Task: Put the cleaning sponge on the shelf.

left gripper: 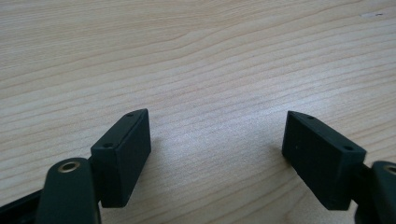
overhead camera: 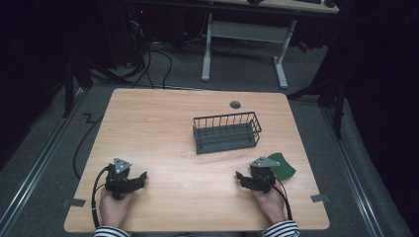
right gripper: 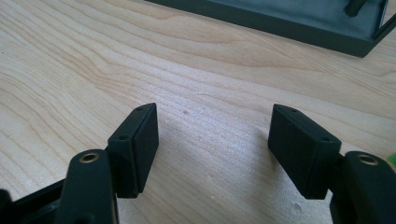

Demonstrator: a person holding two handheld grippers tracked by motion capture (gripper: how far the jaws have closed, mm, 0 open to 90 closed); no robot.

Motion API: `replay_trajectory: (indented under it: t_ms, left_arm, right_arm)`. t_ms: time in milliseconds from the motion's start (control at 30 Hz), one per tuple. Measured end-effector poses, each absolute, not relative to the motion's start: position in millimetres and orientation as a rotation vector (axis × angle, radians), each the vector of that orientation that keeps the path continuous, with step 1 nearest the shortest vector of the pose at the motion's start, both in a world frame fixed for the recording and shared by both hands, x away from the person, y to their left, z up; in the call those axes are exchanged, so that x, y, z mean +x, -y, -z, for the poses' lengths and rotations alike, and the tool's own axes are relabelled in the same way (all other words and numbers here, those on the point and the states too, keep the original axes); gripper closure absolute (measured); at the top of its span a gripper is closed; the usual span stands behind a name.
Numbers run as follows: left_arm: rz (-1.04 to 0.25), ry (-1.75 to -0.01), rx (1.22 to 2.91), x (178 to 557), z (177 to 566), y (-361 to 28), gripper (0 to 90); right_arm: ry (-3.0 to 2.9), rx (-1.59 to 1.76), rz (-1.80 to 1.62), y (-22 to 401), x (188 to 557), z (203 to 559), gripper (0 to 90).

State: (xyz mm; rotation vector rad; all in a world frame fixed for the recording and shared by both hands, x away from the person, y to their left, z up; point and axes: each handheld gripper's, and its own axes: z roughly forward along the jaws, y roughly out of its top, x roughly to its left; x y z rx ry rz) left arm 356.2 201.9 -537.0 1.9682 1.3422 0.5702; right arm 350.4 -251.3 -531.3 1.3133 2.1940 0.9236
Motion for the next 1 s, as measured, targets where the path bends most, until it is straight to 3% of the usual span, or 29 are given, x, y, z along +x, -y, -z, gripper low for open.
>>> replay_trajectory:
  t_ms: [333,467,500,567,1000]
  left_arm:
    - [-0.537,-1.295,2.01,357.3,537.3,-200.3,15.6]
    - [-0.545,-1.313,1.999,357.0,536.5,-198.3,16.9]
    - [-0.518,-1.308,1.98,357.0,535.3,-198.4,22.5]
    - [-0.481,-1.308,1.972,358.4,533.7,-198.3,25.0]
    - [-0.42,-1.239,1.975,359.2,516.8,-179.5,25.7]
  right_arm:
    - [-2.219,1.356,-0.868,249.5,352.3,526.6,33.5]
    - [-2.228,1.397,-0.893,252.7,354.8,524.1,36.0]
    - [-2.218,1.419,-0.929,256.3,354.3,520.5,36.7]
    - [-2.198,1.429,-0.993,260.6,351.5,512.3,37.6]
    - [-2.133,1.431,-1.075,286.0,348.8,481.9,37.6]
